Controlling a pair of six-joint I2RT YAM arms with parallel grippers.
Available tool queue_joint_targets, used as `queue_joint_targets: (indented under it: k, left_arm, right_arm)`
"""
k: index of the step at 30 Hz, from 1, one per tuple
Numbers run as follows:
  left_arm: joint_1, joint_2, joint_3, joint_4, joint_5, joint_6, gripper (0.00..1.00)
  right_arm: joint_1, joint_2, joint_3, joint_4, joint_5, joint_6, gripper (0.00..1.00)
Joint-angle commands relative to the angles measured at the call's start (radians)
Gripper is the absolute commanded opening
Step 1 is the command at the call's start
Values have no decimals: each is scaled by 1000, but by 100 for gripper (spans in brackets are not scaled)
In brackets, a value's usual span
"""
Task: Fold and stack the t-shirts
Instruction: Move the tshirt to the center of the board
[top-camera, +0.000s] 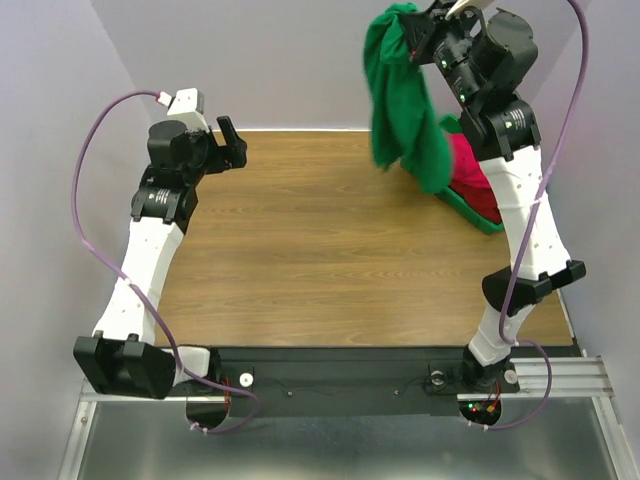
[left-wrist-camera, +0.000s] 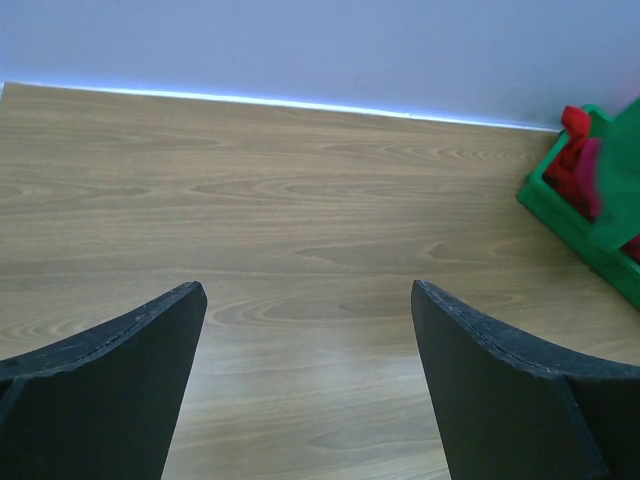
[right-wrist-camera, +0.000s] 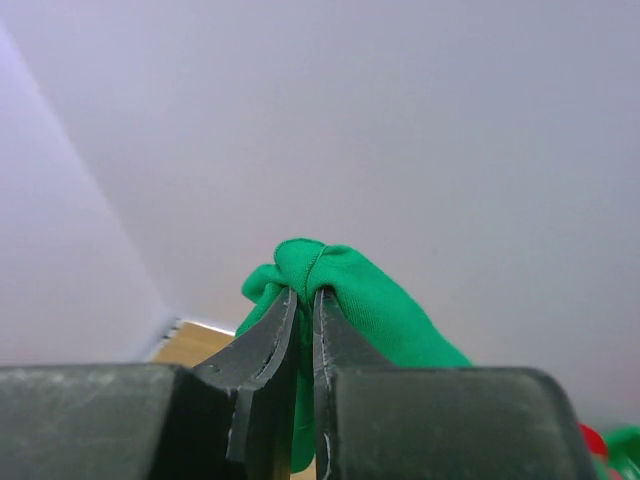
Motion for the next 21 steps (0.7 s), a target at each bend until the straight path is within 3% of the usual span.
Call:
queue_joint_targets:
  k: [1, 7, 11, 13, 14, 15, 17, 18, 21]
  left_arm:
    - [-3, -72, 38, 66, 27, 27, 95]
    - [-3, -113, 10, 64, 33, 31, 95]
    - [-3, -122, -16, 57, 43, 38, 95]
    - [-3, -122, -37, 49, 39, 39, 95]
    - [-3, -124, -56, 47, 22, 36, 95]
    - [-3, -124, -65, 38, 13, 36, 95]
    - [-3, -128, -102, 29, -12, 39, 95]
    - [-5, -127, -113, 26, -25, 36, 95]
    - [-5, -125, -157, 1, -85, 15, 95]
  right_arm:
    - [50, -73, 53, 168, -100, 48, 0]
    - [80, -93, -56, 175, -110, 118, 0]
    - [80, -123, -252, 175, 25, 144, 1]
    - [80, -138, -385, 174, 155, 167, 18]
    - [80, -142, -431, 166, 198, 175, 32]
    - [80, -147, -500, 160, 258, 169, 62]
    - [80, -146, -548, 117, 282, 158, 91]
    - [80, -144, -565, 102, 270, 152, 100]
    - [84, -158, -663, 71, 175, 128, 100]
